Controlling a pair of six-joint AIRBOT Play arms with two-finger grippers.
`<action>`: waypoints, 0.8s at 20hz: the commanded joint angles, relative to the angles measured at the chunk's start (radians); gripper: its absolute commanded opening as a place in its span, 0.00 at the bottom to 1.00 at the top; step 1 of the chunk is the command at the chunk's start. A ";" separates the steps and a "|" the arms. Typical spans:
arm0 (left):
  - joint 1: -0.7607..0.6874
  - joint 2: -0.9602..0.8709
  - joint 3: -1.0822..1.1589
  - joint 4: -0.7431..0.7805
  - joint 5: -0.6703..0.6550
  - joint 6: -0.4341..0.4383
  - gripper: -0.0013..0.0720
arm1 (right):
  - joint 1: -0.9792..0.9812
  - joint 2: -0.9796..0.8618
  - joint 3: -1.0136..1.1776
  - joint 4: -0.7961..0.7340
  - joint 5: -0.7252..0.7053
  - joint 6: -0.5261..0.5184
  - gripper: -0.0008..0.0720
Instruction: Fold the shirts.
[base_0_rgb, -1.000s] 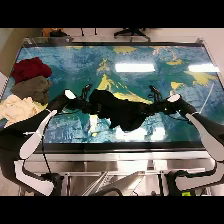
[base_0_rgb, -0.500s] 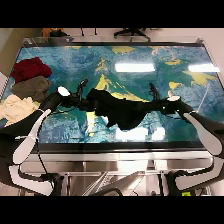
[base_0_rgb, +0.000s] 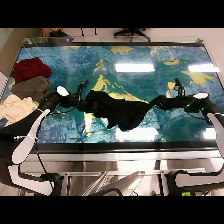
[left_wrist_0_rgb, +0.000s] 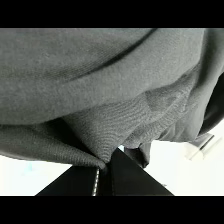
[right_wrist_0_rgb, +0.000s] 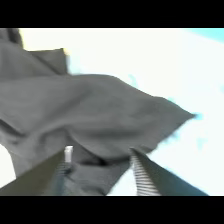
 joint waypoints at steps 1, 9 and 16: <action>0.015 0.000 0.000 0.015 -0.009 0.006 0.04 | -0.025 -0.018 0.000 -0.070 0.003 0.042 0.64; 0.012 0.000 0.000 0.014 -0.007 0.006 0.04 | 0.092 -0.178 0.001 0.148 -0.071 -0.098 0.33; 0.044 0.000 0.000 0.017 -0.044 0.025 0.62 | 0.106 -0.185 0.034 0.223 -0.065 -0.134 0.04</action>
